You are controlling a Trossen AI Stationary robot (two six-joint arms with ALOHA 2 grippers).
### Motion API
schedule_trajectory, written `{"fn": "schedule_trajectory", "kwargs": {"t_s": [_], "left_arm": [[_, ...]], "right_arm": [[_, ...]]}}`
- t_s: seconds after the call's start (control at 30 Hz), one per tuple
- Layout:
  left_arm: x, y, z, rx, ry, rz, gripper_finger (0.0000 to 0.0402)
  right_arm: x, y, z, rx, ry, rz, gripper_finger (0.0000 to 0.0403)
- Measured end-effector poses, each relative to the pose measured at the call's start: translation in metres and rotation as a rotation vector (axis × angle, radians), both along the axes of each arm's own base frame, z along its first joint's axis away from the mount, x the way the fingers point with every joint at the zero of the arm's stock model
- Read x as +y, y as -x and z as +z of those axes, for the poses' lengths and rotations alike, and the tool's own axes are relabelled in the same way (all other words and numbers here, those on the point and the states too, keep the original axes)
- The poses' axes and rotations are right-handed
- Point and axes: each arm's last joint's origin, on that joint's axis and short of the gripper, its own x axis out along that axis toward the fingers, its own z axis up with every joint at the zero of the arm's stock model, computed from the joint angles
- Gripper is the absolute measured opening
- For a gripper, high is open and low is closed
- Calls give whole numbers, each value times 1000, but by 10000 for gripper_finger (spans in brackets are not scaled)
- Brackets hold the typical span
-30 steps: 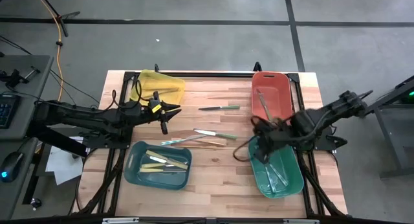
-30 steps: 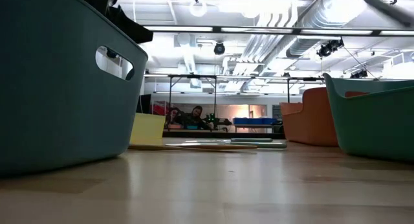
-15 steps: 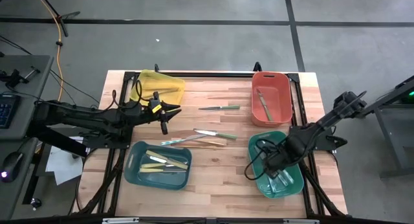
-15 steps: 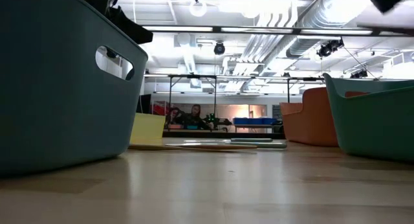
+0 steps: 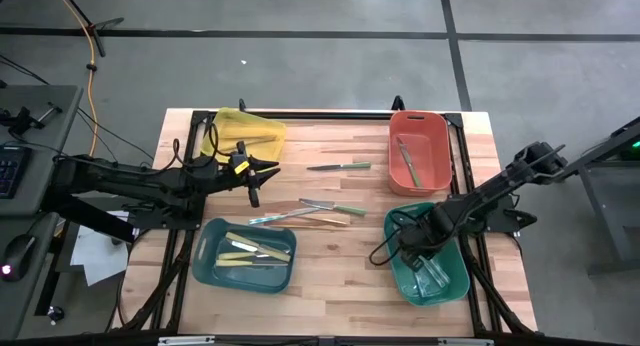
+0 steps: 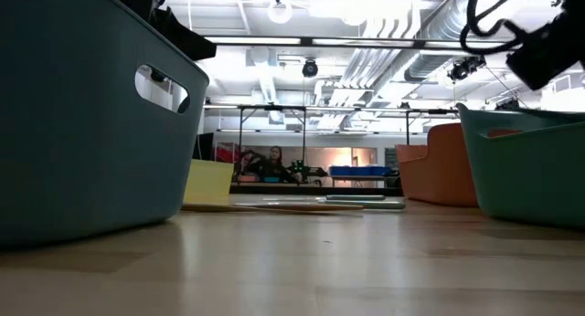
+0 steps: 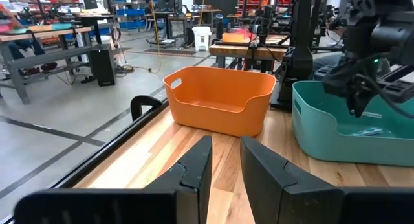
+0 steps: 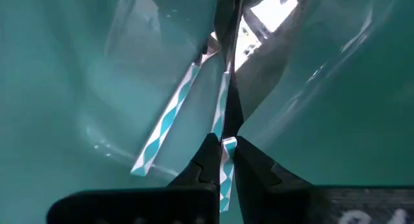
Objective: Sort silverware by color (type)
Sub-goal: Put the patterned green knife into the green bin
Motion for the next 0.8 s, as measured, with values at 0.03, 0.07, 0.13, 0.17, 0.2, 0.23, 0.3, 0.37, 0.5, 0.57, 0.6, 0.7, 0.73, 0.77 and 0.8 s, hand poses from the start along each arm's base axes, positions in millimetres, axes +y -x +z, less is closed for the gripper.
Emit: {"fn": "schedule_trajectory", "kwargs": {"t_s": [0.03, 0.07, 0.13, 0.17, 0.2, 0.23, 0.3, 0.37, 0.5, 0.57, 0.6, 0.7, 0.73, 0.77, 0.8], "left_arm": [[0, 0, 0, 0, 0, 0, 72], [0, 0, 0, 0, 0, 0, 72], [0, 0, 0, 0, 0, 0, 72], [0, 0, 0, 0, 0, 1, 72], [0, 0, 0, 1, 0, 1, 72], [0, 0, 0, 1, 0, 1, 72], [0, 0, 0, 1, 0, 0, 72], [0, 0, 0, 1, 0, 0, 72], [0, 0, 0, 1, 0, 0, 72], [0, 0, 0, 1, 0, 1, 72], [0, 0, 0, 1, 0, 1, 72], [0, 0, 0, 1, 0, 1, 72], [0, 0, 0, 1, 0, 0, 72], [0, 0, 0, 1, 0, 0, 72], [0, 0, 0, 1, 0, 1, 72]], "right_arm": [[-1, 0, -2, 2, 1, -2, 11], [-2, 0, -4, 1, 0, -6, 15], [-4, 0, -5, 3, 1, -8, 20], [-4, 0, -5, 2, 0, 0, 21], [-4, 0, -5, -1, -1, 5, 23], [-4, 0, -5, -2, -2, 7, 23], [-4, 0, -5, -2, -1, 7, 24], [-4, -1, -5, -3, -1, 6, 26], [-4, -1, -5, -10, -5, 9, 27], [-4, -1, -5, -15, -7, 12, 28], [-4, -2, -5, -21, -9, 26, 28], [-3, -2, -5, -32, -14, 51, 32], [-3, -2, -5, -34, -15, 52, 36], [-3, -2, -5, -34, -15, 52, 42], [-3, -2, -5, -34, -15, 52, 49]]}}
